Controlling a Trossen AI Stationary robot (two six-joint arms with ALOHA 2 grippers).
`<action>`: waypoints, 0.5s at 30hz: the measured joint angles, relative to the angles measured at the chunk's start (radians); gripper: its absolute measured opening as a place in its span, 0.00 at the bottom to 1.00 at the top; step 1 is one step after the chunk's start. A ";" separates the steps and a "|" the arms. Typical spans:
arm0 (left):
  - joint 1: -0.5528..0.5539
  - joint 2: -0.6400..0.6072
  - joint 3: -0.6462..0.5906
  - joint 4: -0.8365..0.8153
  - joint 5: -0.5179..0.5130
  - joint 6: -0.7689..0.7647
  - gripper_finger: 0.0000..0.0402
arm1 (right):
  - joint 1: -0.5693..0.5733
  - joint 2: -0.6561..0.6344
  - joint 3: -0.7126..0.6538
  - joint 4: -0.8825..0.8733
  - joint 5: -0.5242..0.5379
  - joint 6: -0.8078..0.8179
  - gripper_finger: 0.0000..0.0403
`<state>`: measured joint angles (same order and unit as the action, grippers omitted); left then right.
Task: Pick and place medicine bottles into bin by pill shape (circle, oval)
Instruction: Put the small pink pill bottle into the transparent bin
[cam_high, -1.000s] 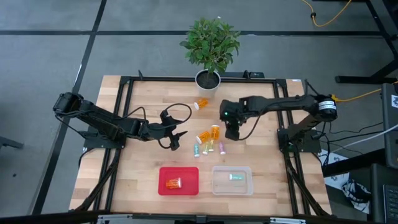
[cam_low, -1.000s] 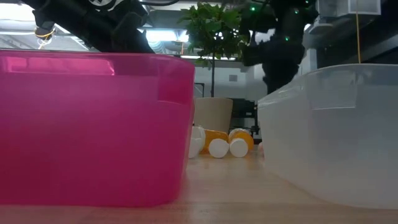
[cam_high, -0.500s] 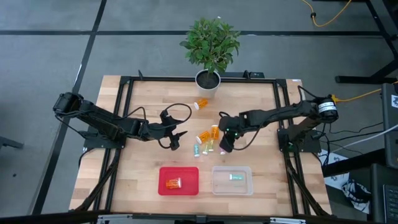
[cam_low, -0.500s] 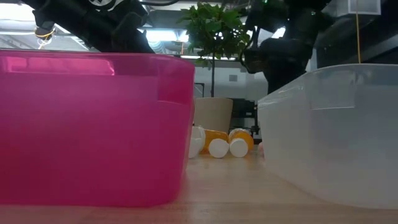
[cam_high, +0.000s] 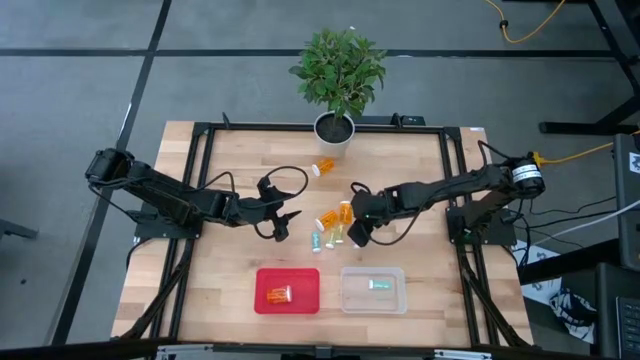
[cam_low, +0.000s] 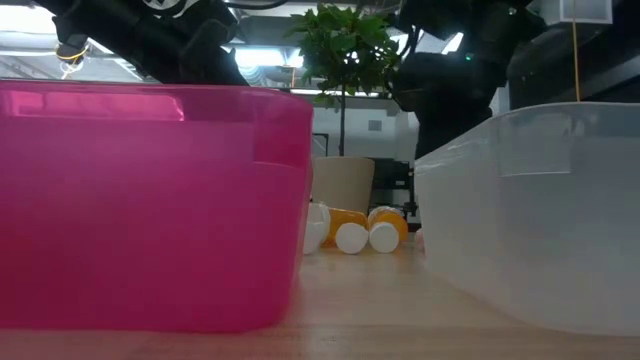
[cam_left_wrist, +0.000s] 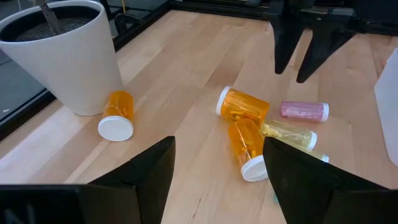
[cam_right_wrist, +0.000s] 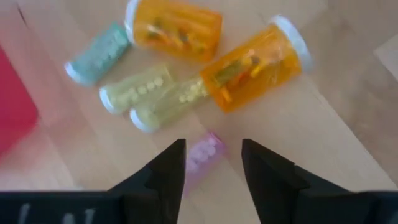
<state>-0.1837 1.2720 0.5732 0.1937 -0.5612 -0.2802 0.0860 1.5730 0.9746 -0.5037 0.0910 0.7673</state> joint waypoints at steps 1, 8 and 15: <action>0.000 0.000 0.000 0.000 0.000 0.000 0.59 | 0.000 0.000 0.000 0.001 0.000 0.025 0.44; 0.000 0.000 0.000 0.000 0.000 0.000 0.59 | 0.010 0.004 0.000 0.000 0.005 0.116 0.54; 0.000 0.000 0.000 0.000 0.000 0.000 0.59 | 0.034 0.080 0.002 0.010 -0.005 0.149 0.54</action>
<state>-0.1837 1.2720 0.5732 0.1936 -0.5610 -0.2802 0.1205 1.6530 0.9763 -0.4935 0.0862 0.9162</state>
